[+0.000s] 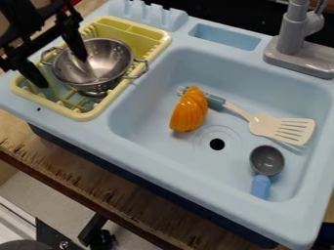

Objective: Put the bowl in the dish drainer

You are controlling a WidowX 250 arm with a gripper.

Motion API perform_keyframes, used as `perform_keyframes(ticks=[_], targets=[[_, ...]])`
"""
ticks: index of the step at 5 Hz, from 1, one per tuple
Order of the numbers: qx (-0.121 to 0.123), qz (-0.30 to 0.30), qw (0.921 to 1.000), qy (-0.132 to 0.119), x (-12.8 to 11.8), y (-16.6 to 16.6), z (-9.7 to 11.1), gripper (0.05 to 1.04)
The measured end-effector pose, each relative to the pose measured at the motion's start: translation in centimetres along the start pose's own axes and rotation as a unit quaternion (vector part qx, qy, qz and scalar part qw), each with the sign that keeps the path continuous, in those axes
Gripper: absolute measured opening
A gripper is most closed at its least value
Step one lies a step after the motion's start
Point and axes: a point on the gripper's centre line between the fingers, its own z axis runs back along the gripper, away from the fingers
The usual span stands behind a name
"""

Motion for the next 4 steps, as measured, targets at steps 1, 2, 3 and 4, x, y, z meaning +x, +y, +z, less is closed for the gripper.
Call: perform_keyframes(ticks=[1, 2, 3, 4], targets=[[0.011, -0.023, 0.9993, 0.028, 0.4, 0.1, 1.2, 0.997], [-0.005, -0.055, 0.9980, 0.030, 0.0, -0.3, 1.7, 0.997], [-0.018, -0.104, 0.9943, -0.008, -0.8, -2.5, 1.7, 0.997], [-0.006, -0.136, 0.9903, -0.029, -1.7, -4.3, 0.7, 0.997]])
